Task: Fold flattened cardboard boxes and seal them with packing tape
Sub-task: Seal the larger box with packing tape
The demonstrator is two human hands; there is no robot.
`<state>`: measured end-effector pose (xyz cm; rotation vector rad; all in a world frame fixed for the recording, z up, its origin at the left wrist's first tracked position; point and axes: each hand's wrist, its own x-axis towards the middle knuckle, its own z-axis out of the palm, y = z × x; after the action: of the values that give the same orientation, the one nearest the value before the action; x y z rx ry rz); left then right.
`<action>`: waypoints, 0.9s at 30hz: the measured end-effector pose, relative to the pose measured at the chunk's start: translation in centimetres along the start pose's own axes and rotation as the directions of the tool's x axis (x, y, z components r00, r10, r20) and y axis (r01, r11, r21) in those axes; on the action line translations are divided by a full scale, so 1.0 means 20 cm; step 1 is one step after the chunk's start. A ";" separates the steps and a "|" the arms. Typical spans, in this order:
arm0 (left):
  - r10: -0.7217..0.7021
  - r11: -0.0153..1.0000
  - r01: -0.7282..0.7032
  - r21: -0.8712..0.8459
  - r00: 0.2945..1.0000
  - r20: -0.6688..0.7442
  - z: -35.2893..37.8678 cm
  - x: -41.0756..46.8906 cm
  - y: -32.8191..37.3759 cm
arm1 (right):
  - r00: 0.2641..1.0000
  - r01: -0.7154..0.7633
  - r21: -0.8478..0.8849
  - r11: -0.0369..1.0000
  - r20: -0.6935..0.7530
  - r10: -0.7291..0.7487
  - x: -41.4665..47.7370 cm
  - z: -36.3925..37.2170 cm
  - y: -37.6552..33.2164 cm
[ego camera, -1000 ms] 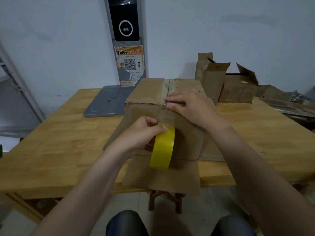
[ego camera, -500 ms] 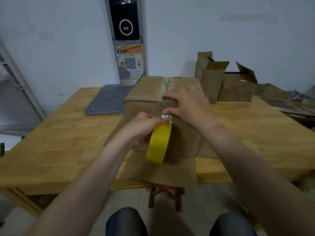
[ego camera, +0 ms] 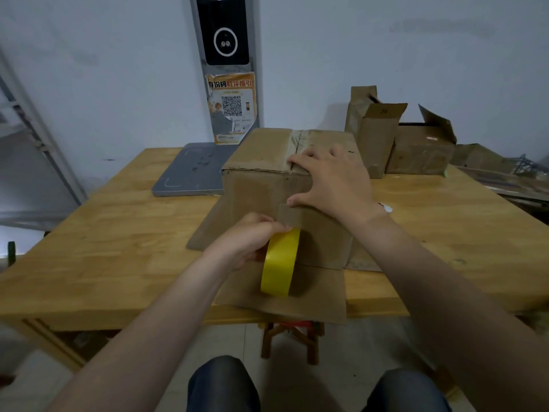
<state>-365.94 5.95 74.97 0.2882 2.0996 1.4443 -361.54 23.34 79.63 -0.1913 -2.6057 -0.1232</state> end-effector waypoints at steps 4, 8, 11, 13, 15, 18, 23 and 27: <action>0.021 0.996 -0.022 -0.084 1.000 -0.018 -0.01 -0.01 0.00 | 1.000 0.009 -0.075 0.997 0.012 -0.008 0.00 0.02 0.01; -0.005 0.997 0.005 -0.071 1.000 0.006 -0.03 -0.04 0.00 | 0.999 -0.043 -0.105 0.993 -0.018 0.042 0.00 0.03 -0.03; 0.017 0.999 -0.017 -0.043 1.000 0.013 -0.03 -0.06 0.01 | 1.000 -0.014 -0.108 0.994 0.000 0.015 0.00 0.03 -0.03; 0.033 0.998 -0.032 -0.057 0.999 0.004 -0.03 -0.07 0.02 | 0.999 0.019 -0.106 0.994 0.038 -0.015 0.00 0.02 -0.01; 0.042 0.997 -0.042 -0.064 0.999 -0.005 -0.03 -0.08 0.04 | 0.997 0.030 -0.098 0.995 0.070 -0.024 0.00 0.01 0.00; 0.043 0.998 -0.043 -0.047 0.999 -0.011 -0.01 -0.09 0.05 | 0.995 0.026 -0.027 0.999 0.101 -0.023 -0.01 -0.02 0.01; 0.073 0.997 -0.073 -0.007 0.997 -0.018 0.02 -0.12 0.08 | 0.998 -0.033 0.132 0.991 -0.053 0.041 -0.11 -0.11 0.12; 0.087 0.995 -0.079 0.061 0.987 -0.137 0.06 -0.13 0.11 | 0.919 -0.122 0.501 0.857 -0.269 0.289 -0.30 -0.06 0.31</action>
<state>-363.49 6.44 77.48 0.3074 2.2669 1.4951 -354.86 28.54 77.95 -0.2488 -2.1727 0.5194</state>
